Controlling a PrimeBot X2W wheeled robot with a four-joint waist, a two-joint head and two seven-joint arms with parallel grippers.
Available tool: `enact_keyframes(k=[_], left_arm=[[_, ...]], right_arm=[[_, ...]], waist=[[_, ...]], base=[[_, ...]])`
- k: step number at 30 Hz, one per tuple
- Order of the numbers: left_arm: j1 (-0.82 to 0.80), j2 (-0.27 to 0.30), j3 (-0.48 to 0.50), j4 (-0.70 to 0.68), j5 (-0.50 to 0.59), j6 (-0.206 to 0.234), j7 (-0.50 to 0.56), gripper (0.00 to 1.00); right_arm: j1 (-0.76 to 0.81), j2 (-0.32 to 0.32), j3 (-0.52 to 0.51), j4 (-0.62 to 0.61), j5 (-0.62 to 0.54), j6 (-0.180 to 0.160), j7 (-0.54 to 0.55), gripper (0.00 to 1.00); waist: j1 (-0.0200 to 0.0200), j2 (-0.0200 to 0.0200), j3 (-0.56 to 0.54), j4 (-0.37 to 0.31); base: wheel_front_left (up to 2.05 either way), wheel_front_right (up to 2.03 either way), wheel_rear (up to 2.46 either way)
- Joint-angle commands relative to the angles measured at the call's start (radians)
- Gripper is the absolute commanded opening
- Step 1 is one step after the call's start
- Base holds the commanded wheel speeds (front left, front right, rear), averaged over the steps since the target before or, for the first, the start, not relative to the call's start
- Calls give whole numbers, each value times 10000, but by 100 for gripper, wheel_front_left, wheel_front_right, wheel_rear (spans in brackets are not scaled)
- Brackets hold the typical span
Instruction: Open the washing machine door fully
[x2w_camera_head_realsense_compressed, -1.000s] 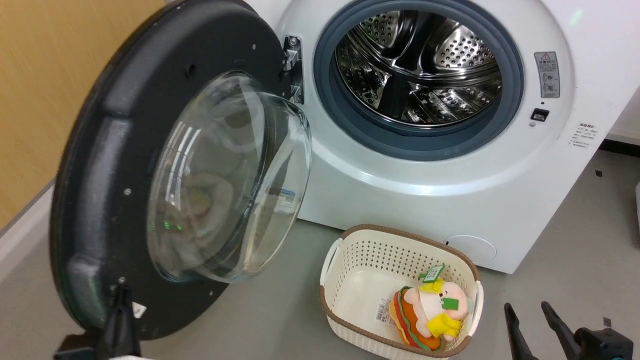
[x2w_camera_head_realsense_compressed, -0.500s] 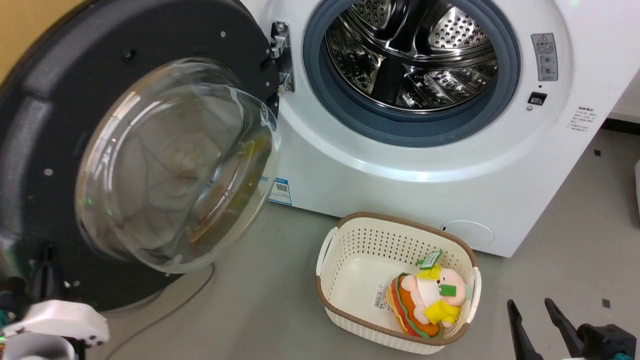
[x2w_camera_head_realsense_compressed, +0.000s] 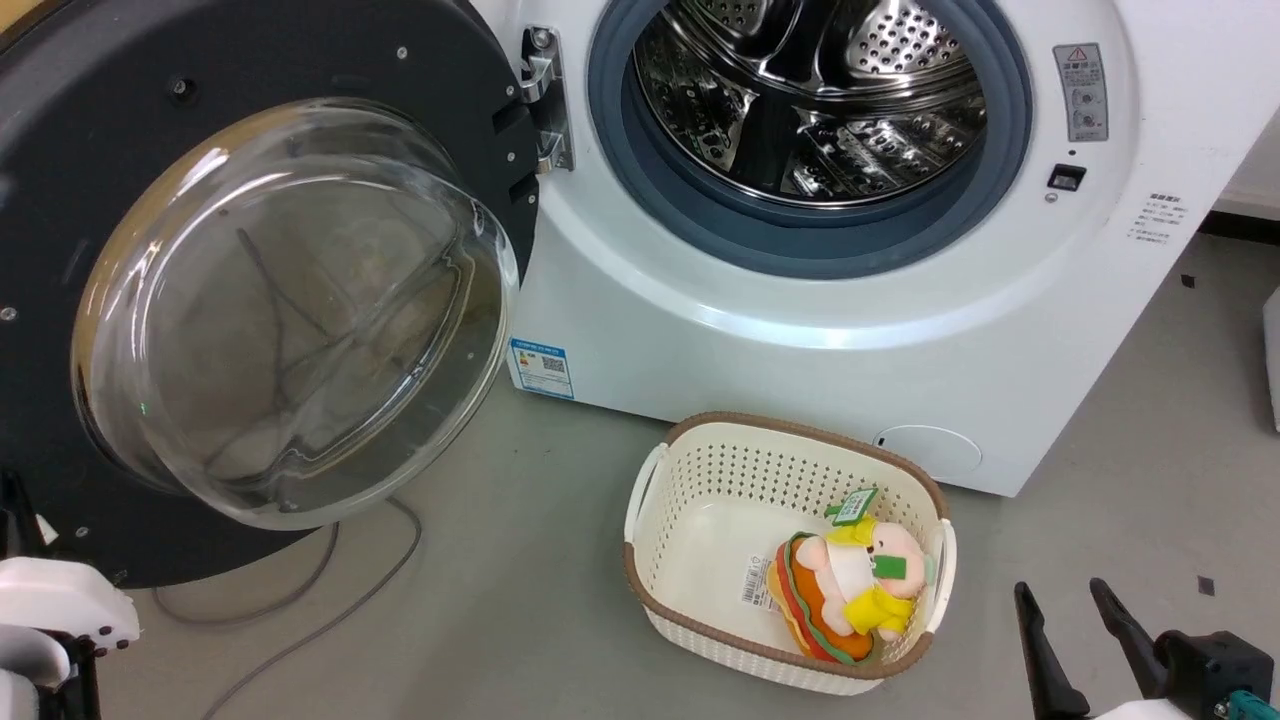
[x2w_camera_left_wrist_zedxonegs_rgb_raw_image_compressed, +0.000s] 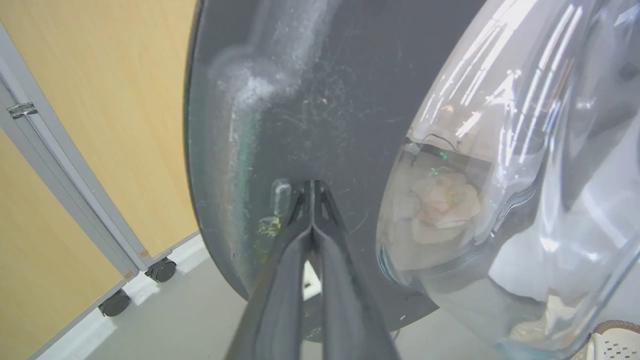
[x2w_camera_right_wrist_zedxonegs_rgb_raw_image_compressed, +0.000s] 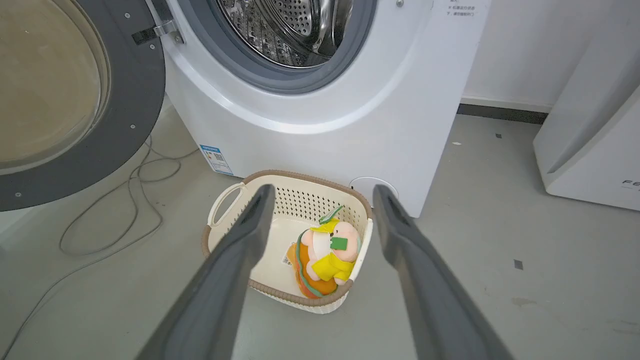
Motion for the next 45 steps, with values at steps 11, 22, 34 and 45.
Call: enact_keyframes(k=[11, 22, 34, 45], left_arm=[[1656, -1197, 959, -1574, 1026, -108, -53, 0], [3866, -2705, 157, -4184, 2160, -289, -54, 100], [3970, -3161, -1366, -5199, 2620, -758, 198, 100], [3304, -3165, -2154, -4822, 2847, -1030, 570, 100]], right_arm=[[154, 32, 39, 166, 162, -9, -258, 100], [211, 32, 62, -5, -72, -9, -363, 100], [88, 32, 302, -358, -481, -9, -396, 100], [150, 32, 419, -510, -677, -9, -192, 100]], waist=[[-1, 0, -599, -2], [-1, 0, -881, -30], [-1, 0, -964, -946], [-1, 0, -1066, -2236]], base=[[0, 0, 0], [0, 0, 0], [0, 0, 0], [0, 0, 0]])
